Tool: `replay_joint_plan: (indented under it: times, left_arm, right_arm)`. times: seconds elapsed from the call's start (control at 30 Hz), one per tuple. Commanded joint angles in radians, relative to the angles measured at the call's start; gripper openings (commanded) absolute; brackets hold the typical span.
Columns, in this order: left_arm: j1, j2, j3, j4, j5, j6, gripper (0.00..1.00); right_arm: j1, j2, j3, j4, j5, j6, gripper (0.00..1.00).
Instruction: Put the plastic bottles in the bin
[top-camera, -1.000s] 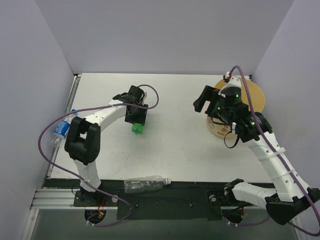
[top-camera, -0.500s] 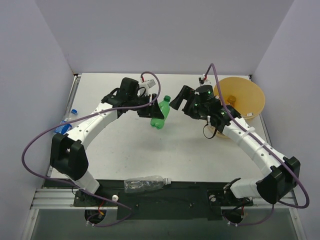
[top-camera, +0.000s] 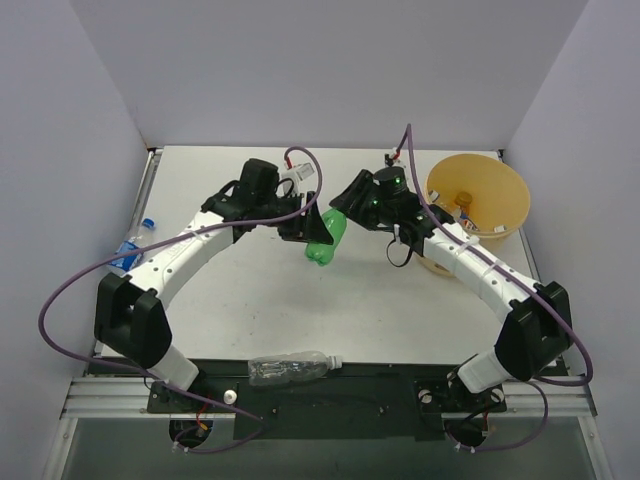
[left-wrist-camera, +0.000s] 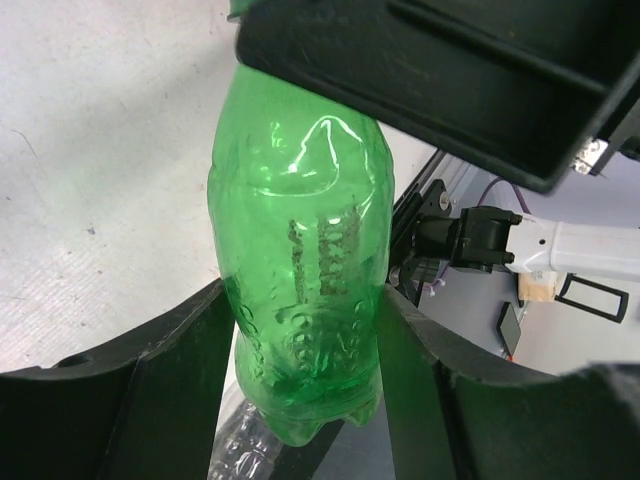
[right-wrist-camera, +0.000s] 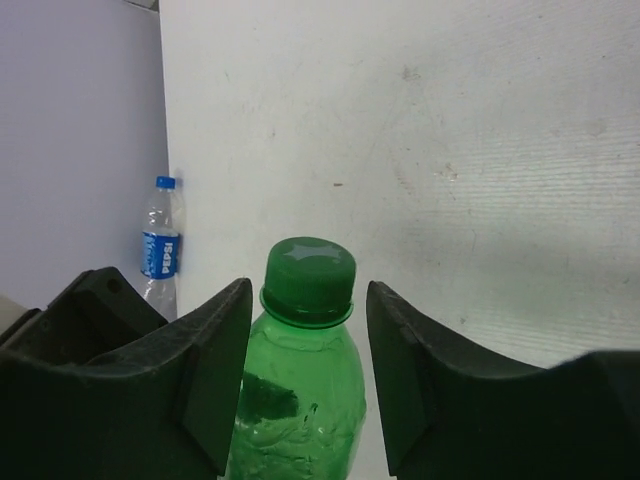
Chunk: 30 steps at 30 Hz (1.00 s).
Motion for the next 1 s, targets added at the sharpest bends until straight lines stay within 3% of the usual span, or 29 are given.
replay_joint_plan:
  times: [0.0,0.07,0.13,0.17,0.23,0.43,0.57,0.7,0.8,0.97]
  left_arm:
    - [-0.011,-0.070,-0.014,0.078,0.053,-0.005,0.52]
    - [-0.015,-0.081,-0.018,0.073,0.057,-0.001,0.55]
    - [-0.017,-0.090,-0.020,0.064,0.073,0.002,0.71]
    - [-0.017,-0.096,-0.017,0.056,0.073,0.002,0.85]
    - [-0.018,-0.105,-0.011,0.036,0.061,0.005,0.94]
    - [-0.021,-0.148,-0.023,-0.040,0.013,0.047,0.96]
    - [-0.055,-0.180,-0.060,-0.151,-0.093,0.128,0.96]
    - [-0.182,-0.222,-0.103,-0.227,-0.206,0.174,0.96]
    - [-0.273,-0.228,-0.110,-0.287,-0.320,0.197,0.96]
    - [-0.405,-0.204,-0.142,-0.297,-0.390,0.222,0.94]
  right_arm:
    - [-0.017,0.019,0.039,0.056,-0.009,0.018,0.35]
    - [-0.022,0.019,0.057,0.045,-0.018,0.006,0.20]
    - [-0.034,0.016,0.095,0.001,-0.009,-0.022,0.09]
    - [-0.045,0.014,0.105,-0.013,-0.007,-0.038,0.06]
    - [-0.076,-0.001,0.122,-0.036,-0.006,-0.054,0.02]
    - [-0.207,-0.107,0.146,-0.100,0.040,-0.123,0.00]
    - [-0.302,-0.200,0.171,-0.177,0.144,-0.204,0.00]
    - [-0.436,-0.279,0.169,-0.229,0.230,-0.253,0.00]
    - [-0.591,-0.297,0.148,-0.232,0.208,-0.229,0.00]
    - [-0.695,-0.270,0.132,-0.220,0.211,-0.220,0.00]
